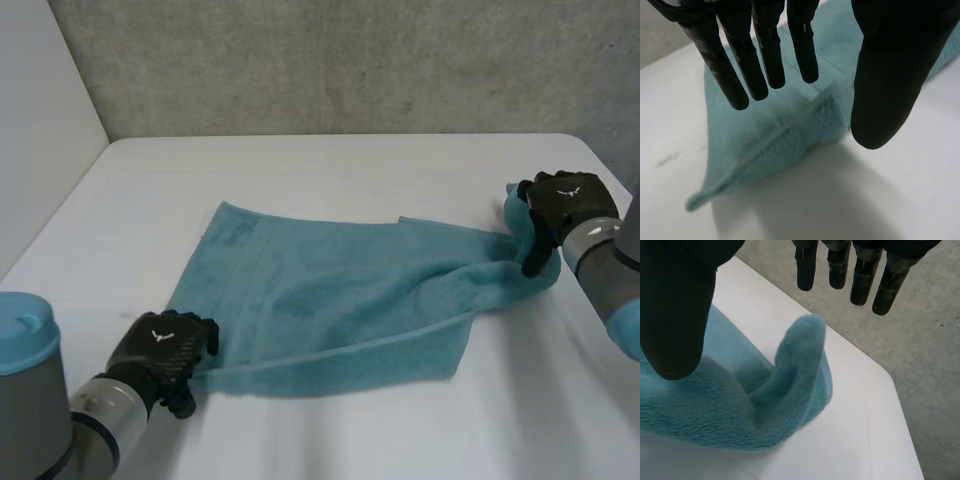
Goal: Fold the laundry
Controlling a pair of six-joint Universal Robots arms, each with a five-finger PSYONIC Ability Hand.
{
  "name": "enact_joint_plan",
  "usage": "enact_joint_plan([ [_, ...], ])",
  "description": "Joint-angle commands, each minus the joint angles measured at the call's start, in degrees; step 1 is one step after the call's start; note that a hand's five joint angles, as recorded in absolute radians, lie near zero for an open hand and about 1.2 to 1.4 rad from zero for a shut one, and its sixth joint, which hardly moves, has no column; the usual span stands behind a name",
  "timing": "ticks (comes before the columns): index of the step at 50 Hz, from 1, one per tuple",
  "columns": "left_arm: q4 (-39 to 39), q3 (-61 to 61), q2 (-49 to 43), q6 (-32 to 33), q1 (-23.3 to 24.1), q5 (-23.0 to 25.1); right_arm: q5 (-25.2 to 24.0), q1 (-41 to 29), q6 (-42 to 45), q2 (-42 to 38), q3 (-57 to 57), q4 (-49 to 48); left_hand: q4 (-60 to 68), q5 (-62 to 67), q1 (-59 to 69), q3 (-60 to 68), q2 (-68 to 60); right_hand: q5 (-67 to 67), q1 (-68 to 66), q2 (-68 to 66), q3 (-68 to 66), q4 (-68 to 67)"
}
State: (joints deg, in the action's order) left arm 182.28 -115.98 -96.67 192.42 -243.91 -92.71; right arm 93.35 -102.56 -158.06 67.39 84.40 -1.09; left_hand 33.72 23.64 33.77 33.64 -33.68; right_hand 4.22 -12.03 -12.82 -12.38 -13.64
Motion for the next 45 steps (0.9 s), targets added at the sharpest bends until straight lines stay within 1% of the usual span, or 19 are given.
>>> enact_joint_plan([
  [1,2.3,0.7,-5.0,0.2,-0.7,-0.2,-2.0,0.3,0.0,6.0,6.4,-1.2,5.6,5.7,5.5,5.7,-5.6,-3.1,0.9,1.7,1.3,2.6],
  [6,3.0,1.1,-6.9,0.4,-1.7,-0.2,-3.8,0.7,0.1,8.8,9.1,-2.7,6.1,6.2,6.0,6.2,-6.1,-2.5,0.3,1.1,0.6,1.9],
  [8,3.7,1.2,-7.1,0.4,-2.1,-0.2,-4.3,1.5,0.1,9.4,9.7,-2.7,9.1,9.2,9.1,9.2,-9.2,-2.5,0.3,1.1,0.6,1.9],
  [10,5.7,1.3,-7.2,0.3,-2.9,-0.2,-5.1,3.7,0.2,10.4,11.0,-2.5,28.4,28.4,28.3,28.4,-28.4,-2.5,0.3,1.1,0.6,1.9],
  [11,5.7,1.3,-7.2,0.3,-2.9,-0.2,-5.1,3.7,0.2,10.4,11.1,-2.5,28.5,28.5,28.4,28.5,-28.5,-2.5,0.3,1.1,0.6,1.9],
  [12,6.9,1.1,-7.2,0.4,-3.2,-0.2,-5.9,4.5,0.2,10.8,11.8,-2.5,35.0,35.0,34.9,35.0,-35.0,-2.5,0.3,1.1,0.6,1.9],
  [13,7.0,1.1,-7.2,0.4,-3.2,-0.2,-5.9,4.5,0.2,10.8,11.8,-2.5,35.0,35.1,35.0,35.1,-35.1,-2.5,0.3,1.1,0.6,1.9],
  [14,8.2,1.0,-7.1,0.4,-3.4,-0.3,-6.7,4.8,0.2,11.3,12.5,-2.5,43.4,43.4,43.3,43.4,-43.4,-2.5,0.3,1.1,0.6,1.9],
  [15,9.4,0.9,-7.0,0.4,-3.4,-0.3,-7.6,5.1,0.2,11.6,13.2,-2.5,46.2,46.3,46.2,46.3,-46.3,-2.5,0.3,1.1,0.6,1.9],
  [21,13.0,0.5,-6.2,0.4,-3.2,-0.5,-9.9,6.7,0.2,12.0,16.0,-2.2,46.3,46.4,46.2,46.4,-46.3,-2.5,0.3,1.1,0.6,1.9],
  [27,13.5,0.8,0.3,0.4,-2.9,-0.3,-11.7,6.7,0.2,12.1,17.3,-0.9,46.3,46.4,46.2,46.4,-46.3,-3.5,1.3,2.1,1.6,2.9],
  [29,13.5,1.3,2.4,0.3,-2.7,-0.3,-14.8,6.6,0.1,12.1,17.2,2.5,46.3,46.4,46.2,46.4,-46.3,-4.1,1.9,2.7,2.3,3.6],
  [30,13.4,1.6,5.0,0.3,-2.6,-0.3,-14.9,6.6,0.1,12.1,17.2,2.5,46.3,46.4,46.2,46.4,-46.3,-4.1,1.9,2.7,2.3,3.6],
  [31,13.4,2.1,7.8,0.3,-2.5,-0.1,-17.0,6.6,-0.1,12.1,16.7,4.9,46.3,46.4,46.2,46.4,-46.3,-4.1,1.9,2.7,2.3,3.6],
  [32,13.4,2.1,7.8,0.3,-2.5,-0.1,-17.0,6.6,-0.1,12.1,16.7,5.0,46.3,46.4,46.2,46.4,-46.3,-4.1,1.9,2.7,2.3,3.6],
  [34,13.4,3.6,13.0,0.4,-2.4,-0.1,-21.8,6.6,-1.3,11.6,15.5,9.8,46.3,46.4,46.2,46.4,-46.3,-2.8,0.6,1.4,1.0,2.2],
  [37,13.3,4.5,15.2,0.4,-2.4,0.0,-24.2,6.6,-2.3,11.3,14.6,11.8,46.3,46.4,46.2,46.4,-46.3,-1.4,-0.7,0.0,-0.4,0.9],
  [40,12.8,7.4,19.1,0.2,-2.3,0.1,-31.1,6.6,-6.5,9.8,12.3,14.8,46.3,46.4,46.2,46.4,-46.3,7.4,-9.6,-8.8,-9.3,-8.0],
  [45,11.9,9.3,20.4,0.1,-1.1,0.1,-34.2,6.4,-11.8,6.4,9.7,15.1,46.3,46.4,46.2,46.4,-46.3,12.8,-15.0,-14.2,-14.7,-13.4],
])
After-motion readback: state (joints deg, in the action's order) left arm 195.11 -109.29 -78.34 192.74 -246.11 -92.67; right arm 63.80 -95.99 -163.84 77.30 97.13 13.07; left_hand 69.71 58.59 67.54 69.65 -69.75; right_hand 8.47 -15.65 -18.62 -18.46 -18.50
